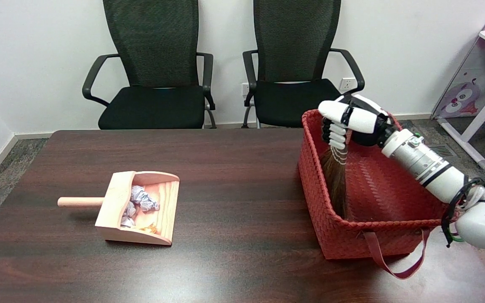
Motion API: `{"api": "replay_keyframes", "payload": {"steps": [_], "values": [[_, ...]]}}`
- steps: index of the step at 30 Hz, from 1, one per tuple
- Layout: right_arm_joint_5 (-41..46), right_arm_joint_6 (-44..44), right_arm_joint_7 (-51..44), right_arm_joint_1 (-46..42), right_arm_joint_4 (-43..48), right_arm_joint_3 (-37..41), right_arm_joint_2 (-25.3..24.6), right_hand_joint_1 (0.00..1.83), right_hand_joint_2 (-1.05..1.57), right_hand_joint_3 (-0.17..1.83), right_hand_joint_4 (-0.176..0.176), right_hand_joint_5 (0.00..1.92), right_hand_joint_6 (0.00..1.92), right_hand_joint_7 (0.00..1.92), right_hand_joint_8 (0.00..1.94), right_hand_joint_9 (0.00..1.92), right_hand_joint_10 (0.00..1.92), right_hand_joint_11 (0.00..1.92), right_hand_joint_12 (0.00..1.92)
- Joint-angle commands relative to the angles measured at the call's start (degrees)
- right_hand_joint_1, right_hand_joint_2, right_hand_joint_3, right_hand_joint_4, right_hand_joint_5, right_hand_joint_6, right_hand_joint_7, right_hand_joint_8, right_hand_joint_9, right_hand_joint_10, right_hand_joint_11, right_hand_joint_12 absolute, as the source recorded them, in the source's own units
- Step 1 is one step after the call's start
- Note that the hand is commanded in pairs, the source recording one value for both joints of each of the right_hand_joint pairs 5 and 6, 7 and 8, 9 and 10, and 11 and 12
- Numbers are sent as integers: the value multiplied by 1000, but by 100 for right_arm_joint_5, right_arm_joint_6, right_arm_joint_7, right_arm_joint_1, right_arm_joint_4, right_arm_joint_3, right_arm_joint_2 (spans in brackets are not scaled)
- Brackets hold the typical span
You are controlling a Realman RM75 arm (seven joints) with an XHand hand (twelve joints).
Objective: Place the broom in the basket.
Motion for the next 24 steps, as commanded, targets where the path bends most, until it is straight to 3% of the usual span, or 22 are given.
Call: {"api": "replay_keyframes", "payload": {"steps": [1,10,11,13,16,19,20,21,22,24], "values": [[-385,-643,-332,17,-589,200,-29,950,1571,839,176,1920,1920,1920,1920,1920,1920,1920,1920],[-385,-837,-669,25,-760,184,-32,785,1571,1023,176,1917,1917,1917,1917,1920,1920,1920,1920],[-385,-837,-669,25,-761,193,-32,783,1571,1076,176,1828,1828,1828,1828,1920,1920,1920,1920],[-385,-845,-669,25,-770,197,-32,831,1184,1212,176,1607,1607,1607,1607,1898,1898,1920,1920],[-385,-845,-669,25,-778,197,-32,866,628,1337,176,1343,1343,1343,1343,1642,1642,1920,1920],[-385,-831,-669,31,-796,205,-32,896,518,1266,162,1162,1162,1162,1162,1475,1475,1920,1920],[-385,-804,-669,34,-796,206,-32,890,499,1251,74,1117,1117,1117,1117,1401,1401,1920,1920],[-385,-787,-669,34,-801,223,-32,883,475,1231,-62,1059,1059,1059,1059,1313,1313,1920,1920],[-379,-784,-669,34,-804,232,-32,886,462,1217,-135,1028,1028,1028,1028,1259,1259,1914,1914],[-362,-767,-669,34,-825,267,-32,869,440,1212,-174,964,964,964,964,1144,1144,1803,1803]]}}
